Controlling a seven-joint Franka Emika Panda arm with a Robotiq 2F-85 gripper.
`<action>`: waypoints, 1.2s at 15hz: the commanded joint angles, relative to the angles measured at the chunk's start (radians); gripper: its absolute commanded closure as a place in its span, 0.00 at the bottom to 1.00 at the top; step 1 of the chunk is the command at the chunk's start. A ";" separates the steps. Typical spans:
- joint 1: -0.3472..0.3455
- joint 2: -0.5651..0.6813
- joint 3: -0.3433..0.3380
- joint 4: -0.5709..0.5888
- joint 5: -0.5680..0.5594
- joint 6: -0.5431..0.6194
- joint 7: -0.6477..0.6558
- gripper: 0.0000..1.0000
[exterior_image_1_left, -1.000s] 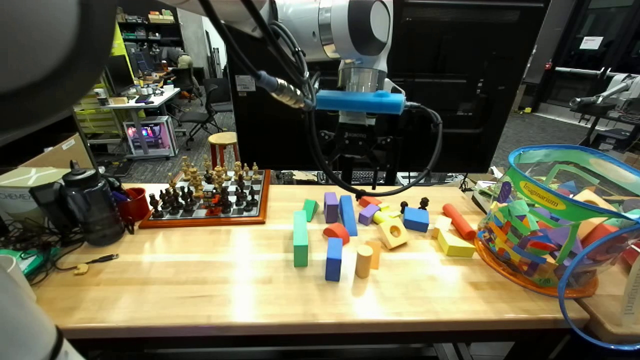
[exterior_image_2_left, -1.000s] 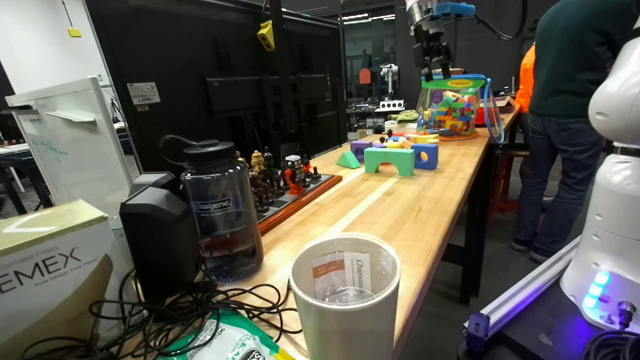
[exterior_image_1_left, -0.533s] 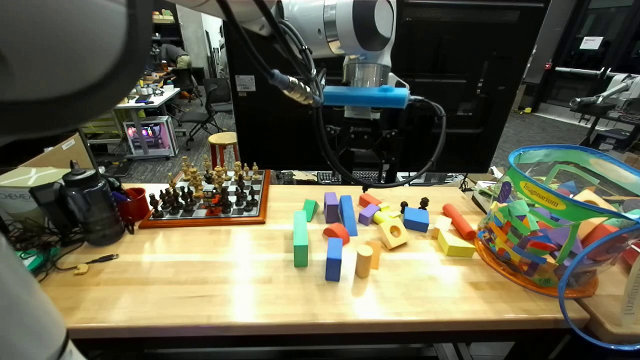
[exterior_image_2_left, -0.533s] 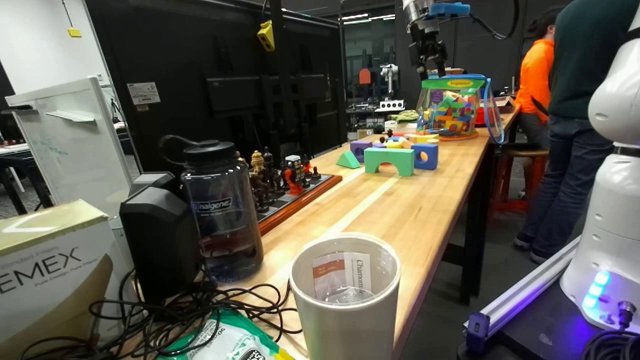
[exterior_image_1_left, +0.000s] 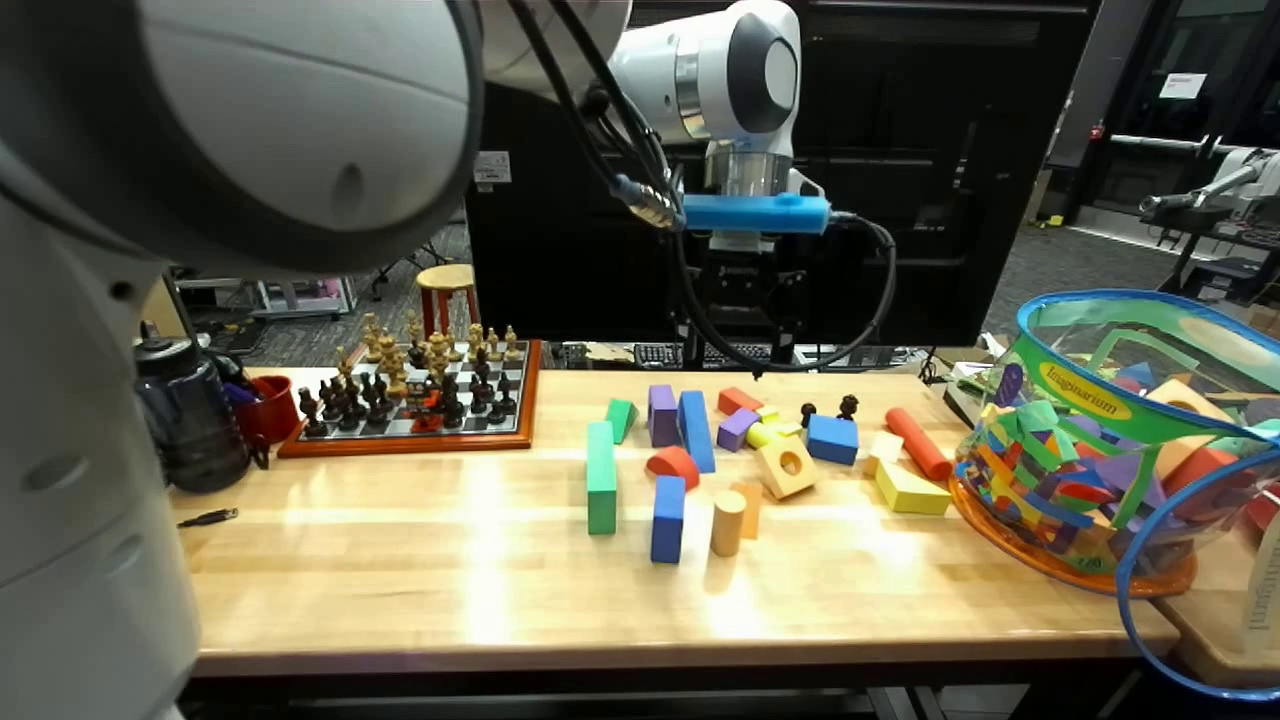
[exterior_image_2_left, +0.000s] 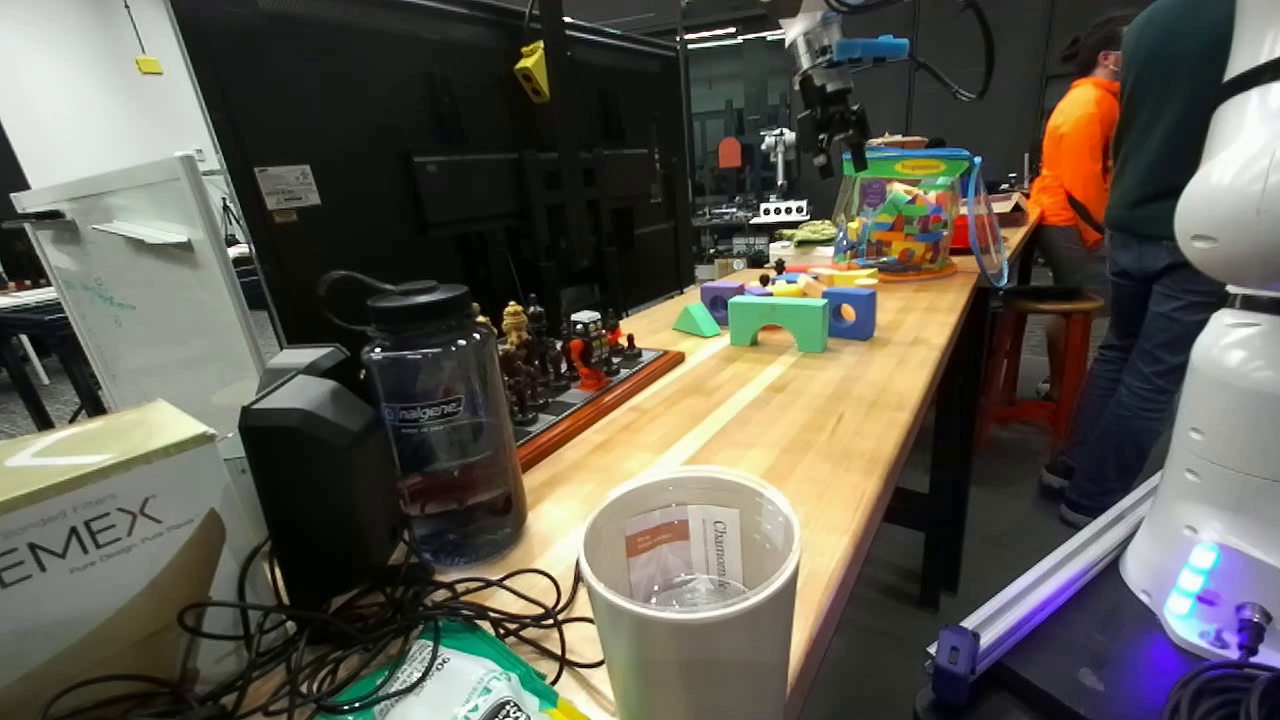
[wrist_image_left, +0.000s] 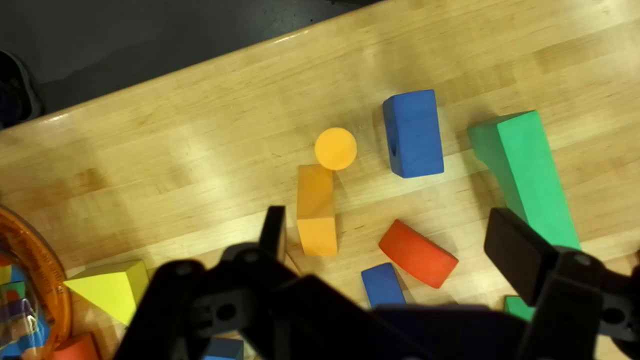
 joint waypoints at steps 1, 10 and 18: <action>-0.026 0.112 0.009 0.097 -0.002 -0.002 -0.043 0.00; -0.044 0.205 0.028 0.082 0.008 0.062 -0.029 0.00; -0.043 0.184 0.040 -0.068 0.017 0.205 -0.024 0.00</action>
